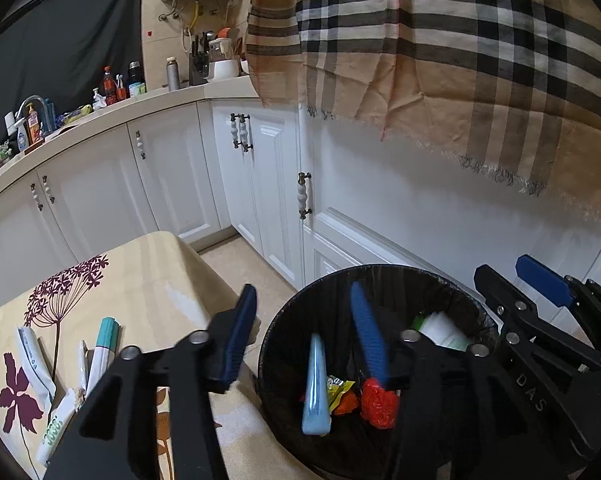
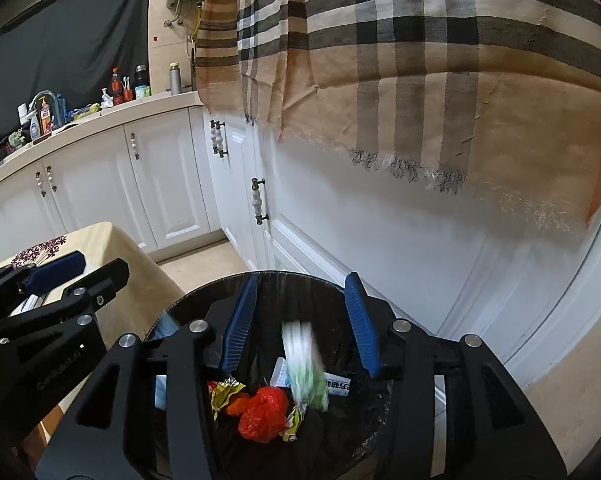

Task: Collect trash
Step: 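Carry the packet and blue tube over the bin and open both tools, then move both open tools back over the table items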

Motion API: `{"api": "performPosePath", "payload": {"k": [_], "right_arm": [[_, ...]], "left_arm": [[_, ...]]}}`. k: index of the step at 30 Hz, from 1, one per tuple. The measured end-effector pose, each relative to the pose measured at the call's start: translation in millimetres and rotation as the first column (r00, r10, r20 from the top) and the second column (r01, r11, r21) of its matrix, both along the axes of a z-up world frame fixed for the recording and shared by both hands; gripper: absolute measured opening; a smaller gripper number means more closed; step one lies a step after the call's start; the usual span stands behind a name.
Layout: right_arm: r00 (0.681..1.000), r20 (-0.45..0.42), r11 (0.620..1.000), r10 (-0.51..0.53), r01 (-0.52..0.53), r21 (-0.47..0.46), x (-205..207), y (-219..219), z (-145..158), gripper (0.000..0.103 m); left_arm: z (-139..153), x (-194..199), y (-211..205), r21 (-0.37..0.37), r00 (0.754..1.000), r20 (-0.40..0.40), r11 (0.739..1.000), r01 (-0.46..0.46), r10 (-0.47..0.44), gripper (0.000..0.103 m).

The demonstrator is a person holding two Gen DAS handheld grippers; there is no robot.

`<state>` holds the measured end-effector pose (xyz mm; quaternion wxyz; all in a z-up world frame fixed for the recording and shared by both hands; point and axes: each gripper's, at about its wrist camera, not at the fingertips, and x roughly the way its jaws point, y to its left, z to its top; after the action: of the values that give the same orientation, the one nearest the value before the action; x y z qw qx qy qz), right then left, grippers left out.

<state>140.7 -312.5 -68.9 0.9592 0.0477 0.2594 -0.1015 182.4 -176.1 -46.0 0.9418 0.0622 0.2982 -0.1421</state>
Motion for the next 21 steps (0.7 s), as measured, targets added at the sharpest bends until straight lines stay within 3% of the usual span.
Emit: {"api": "performPosePath", "payload": {"k": [10, 21], "right_arm": [[1.000, 0.005, 0.999, 0.031, -0.031, 0.010, -11.4, 15.2, 9.9, 0.046], [0.979, -0.004, 0.977, 0.206, -0.205, 0.050, -32.1, 84.6, 18.9, 0.046]], "left_arm": [[13.2, -11.8, 26.4, -0.018, 0.999, 0.005, 0.999, -0.050, 0.050, 0.067], [17.0, -50.7, 112.4, -0.007, 0.979, -0.023, 0.979, -0.203, 0.203, 0.069]]}}
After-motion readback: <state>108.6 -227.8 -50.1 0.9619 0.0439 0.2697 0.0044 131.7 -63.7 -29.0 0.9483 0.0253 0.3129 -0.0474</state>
